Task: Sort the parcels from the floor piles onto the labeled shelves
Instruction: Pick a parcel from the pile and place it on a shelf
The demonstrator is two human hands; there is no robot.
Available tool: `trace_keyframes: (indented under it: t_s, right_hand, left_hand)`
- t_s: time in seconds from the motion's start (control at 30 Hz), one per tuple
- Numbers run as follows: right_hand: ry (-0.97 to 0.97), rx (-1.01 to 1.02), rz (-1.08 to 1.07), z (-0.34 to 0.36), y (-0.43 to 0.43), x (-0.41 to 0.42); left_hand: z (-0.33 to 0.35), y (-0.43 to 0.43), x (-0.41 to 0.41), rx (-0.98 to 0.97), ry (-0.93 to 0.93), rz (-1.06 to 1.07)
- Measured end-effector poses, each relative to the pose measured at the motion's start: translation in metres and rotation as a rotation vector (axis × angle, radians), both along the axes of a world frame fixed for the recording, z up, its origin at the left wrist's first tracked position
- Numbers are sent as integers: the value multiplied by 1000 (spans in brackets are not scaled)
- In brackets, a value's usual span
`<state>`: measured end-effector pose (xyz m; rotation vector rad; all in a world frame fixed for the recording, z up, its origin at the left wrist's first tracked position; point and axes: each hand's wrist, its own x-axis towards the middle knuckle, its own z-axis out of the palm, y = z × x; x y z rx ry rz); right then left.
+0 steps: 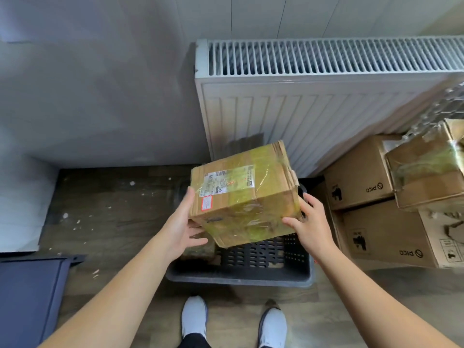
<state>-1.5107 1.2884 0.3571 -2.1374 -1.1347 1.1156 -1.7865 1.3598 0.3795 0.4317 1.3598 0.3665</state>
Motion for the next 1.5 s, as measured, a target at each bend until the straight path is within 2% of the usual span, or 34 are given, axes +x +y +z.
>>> trace_keyframes:
  t_s: [0.2, 0.27, 0.53, 0.6, 0.77, 0.97, 1.1, 1.27, 1.33, 1.5]
  right_hand:
    - [-106, -76, 117, -1, 7, -5]
    - [-83, -96, 109, 5, 13, -11]
    - [366, 2, -6, 17, 28, -18]
    - [469, -27, -3, 17, 28, -15]
    - [617, -66, -63, 17, 34, -15]
    - [424, -155, -104, 17, 43, -15]
    - [306, -85, -131, 13, 47, -13]
    - [-112, 8, 216, 28, 69, -13]
    - [-128, -9, 338, 44, 83, -20]
    - [-71, -53, 442, 86, 112, -46]
  left_hand:
    - [-7, -7, 4, 79, -11, 139]
    - [-7, -8, 6, 141, -4, 159]
    - [-9, -3, 10, 304, 150, 131]
    - [-11, -2, 9, 316, 193, 134]
    - [-13, -1, 6, 325, 229, 124]
    - [-11, 1, 1, 365, 284, 76]
    - [1, 9, -6, 445, 349, -71]
    - [27, 26, -23, 488, 402, -114]
    - [38, 33, -36, 500, 417, -110]
    - [73, 51, -68, 547, 460, -84]
